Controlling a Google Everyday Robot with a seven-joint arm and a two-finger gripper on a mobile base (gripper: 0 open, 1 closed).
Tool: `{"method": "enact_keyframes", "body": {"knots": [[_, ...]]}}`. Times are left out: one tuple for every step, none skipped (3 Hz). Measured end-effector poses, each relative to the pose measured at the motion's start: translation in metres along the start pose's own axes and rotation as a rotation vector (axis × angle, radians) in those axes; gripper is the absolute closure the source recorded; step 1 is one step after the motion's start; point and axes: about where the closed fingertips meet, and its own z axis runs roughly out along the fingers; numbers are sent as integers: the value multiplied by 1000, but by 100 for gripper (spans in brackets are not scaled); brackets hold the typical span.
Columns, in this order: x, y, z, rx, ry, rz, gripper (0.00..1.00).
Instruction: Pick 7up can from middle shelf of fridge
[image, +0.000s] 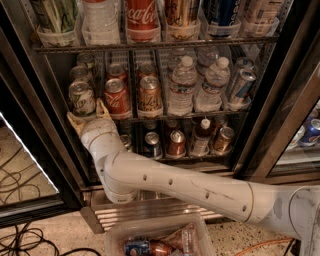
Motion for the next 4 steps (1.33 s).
{"method": "enact_keyframes", "body": {"knots": [[-3,-1,0,-2,-5,-8,36],[-8,-2,1,-5,-13,-18,35],[-21,-7,10,-9,-37,-43,36],[-22,-9,19,-20,-41,-49,38]]}}
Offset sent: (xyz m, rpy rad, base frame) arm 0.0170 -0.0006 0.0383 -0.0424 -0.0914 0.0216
